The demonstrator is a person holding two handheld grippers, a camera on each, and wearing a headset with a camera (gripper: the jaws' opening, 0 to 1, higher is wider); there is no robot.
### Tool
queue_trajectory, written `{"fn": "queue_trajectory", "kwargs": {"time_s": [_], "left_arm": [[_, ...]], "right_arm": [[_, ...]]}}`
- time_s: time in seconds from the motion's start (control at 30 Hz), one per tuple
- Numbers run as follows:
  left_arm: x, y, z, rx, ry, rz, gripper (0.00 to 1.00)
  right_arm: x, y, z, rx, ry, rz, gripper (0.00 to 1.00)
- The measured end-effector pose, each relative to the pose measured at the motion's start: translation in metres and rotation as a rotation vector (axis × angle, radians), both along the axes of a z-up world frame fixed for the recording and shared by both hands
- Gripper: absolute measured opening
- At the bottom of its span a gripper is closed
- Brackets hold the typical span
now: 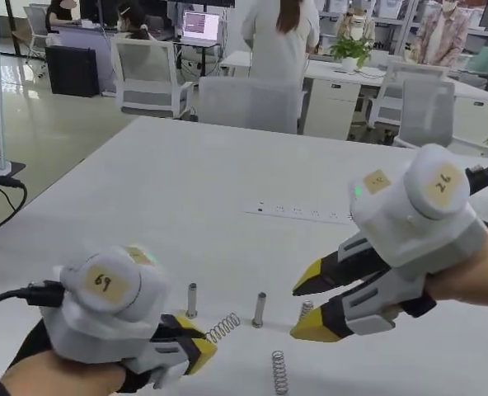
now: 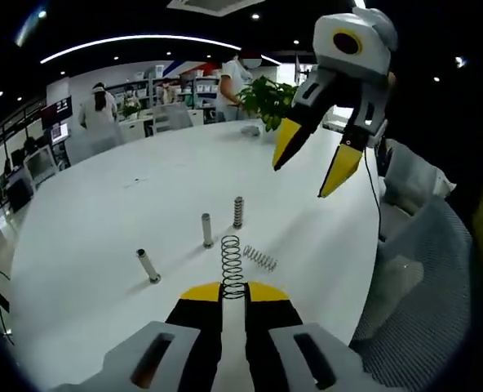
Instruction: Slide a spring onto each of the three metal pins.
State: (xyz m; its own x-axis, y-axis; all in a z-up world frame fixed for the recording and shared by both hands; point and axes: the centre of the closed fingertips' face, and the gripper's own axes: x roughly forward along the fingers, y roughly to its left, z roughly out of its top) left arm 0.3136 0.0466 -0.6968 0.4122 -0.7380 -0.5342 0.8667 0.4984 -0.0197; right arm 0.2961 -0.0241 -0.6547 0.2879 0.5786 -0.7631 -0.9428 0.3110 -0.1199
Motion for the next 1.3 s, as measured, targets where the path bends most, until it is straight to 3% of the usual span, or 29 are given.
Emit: {"fn": "queue_trajectory", "kwargs": {"time_s": [0.23, 0.4, 0.53, 0.73, 1.3], "left_arm": [[-0.021, 0.001, 0.02, -0.046, -0.024, -0.05, 0.01], [-0.033, -0.004, 0.029, -0.068, -0.028, -0.087, 0.01], [-0.04, -0.009, 0.033, -0.077, -0.051, -0.122, 0.01], [-0.043, -0.013, 0.037, -0.092, -0.065, -0.161, 0.01], [-0.048, -0.018, 0.044, -0.112, -0.09, -0.225, 0.01]], "right_arm": [[-0.008, 0.015, 0.001, 0.03, 0.026, 0.042, 0.26], [-0.012, 0.024, 0.001, 0.047, 0.045, 0.068, 0.25], [-0.016, 0.03, 0.001, 0.071, 0.065, 0.086, 0.25], [-0.02, 0.035, 0.004, 0.101, 0.085, 0.106, 0.23], [-0.026, 0.039, 0.002, 0.094, 0.108, 0.15, 0.14]]}}
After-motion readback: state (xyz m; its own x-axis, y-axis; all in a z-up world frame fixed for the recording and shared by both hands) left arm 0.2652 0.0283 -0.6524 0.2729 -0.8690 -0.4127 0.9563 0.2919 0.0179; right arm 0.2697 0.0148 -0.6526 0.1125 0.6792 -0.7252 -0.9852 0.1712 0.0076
